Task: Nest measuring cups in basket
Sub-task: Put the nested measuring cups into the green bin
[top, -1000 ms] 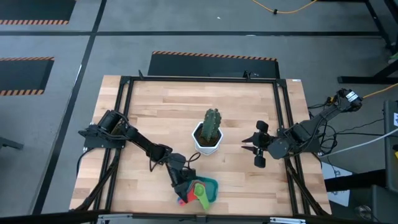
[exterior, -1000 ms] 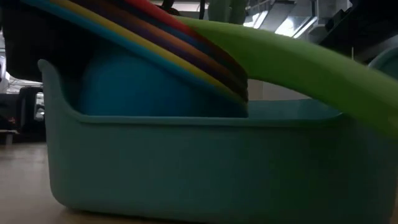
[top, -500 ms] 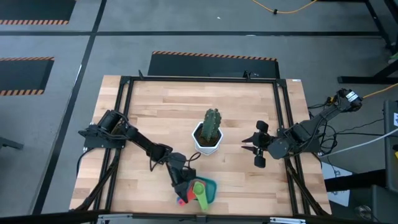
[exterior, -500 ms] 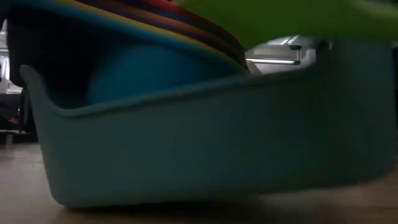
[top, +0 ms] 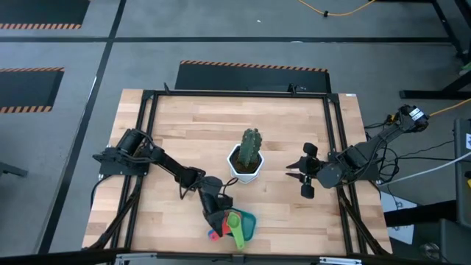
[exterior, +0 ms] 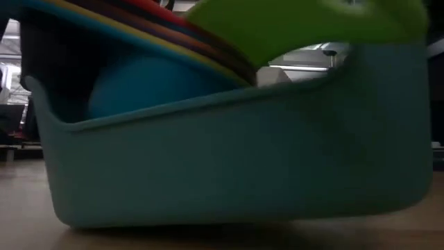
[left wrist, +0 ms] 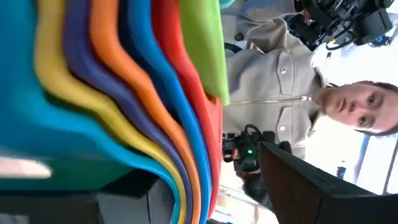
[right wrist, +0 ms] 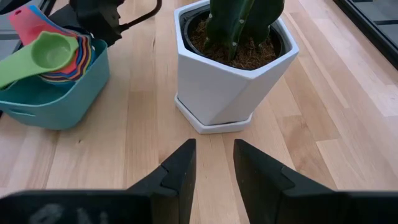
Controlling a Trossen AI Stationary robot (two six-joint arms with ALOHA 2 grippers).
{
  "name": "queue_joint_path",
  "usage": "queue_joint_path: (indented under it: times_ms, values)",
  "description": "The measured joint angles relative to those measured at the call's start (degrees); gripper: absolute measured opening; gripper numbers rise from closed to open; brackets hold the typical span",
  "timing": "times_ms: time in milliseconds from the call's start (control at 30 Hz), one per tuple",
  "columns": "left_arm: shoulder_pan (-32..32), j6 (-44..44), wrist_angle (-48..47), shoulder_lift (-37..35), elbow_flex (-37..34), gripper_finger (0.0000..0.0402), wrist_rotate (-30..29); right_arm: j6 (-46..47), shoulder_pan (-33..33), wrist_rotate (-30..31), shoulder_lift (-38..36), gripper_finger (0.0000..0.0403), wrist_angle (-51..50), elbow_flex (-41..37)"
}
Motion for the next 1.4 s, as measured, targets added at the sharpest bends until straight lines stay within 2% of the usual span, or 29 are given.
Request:
queue_joint_path:
  times_ms: [133,333,733,1133,1400]
  values:
    - [0.0,-4.4,-0.3,0.1,-0.1,0.0207,2.1,0.0,0.0,0.0,0.0,0.0113,0.0,0.0]
    - [0.0,-8.3,-0.2,0.1,-0.1,0.0207,2.3,0.0,0.0,0.0,0.0,0.0113,0.0,0.0]
    - [0.1,-12.8,0.0,0.1,-0.1,0.0207,5.1,0.0,0.0,0.0,0.0,0.0113,0.0,0.0]
    - [2.4,-11.5,0.0,0.1,-0.1,0.0207,4.7,0.0,0.0,0.0,0.0,0.0113,0.0,0.0]
    - [3.1,-13.0,0.0,0.1,-0.1,0.0207,8.5,0.0,0.0,0.0,0.0,0.0113,0.0,0.0]
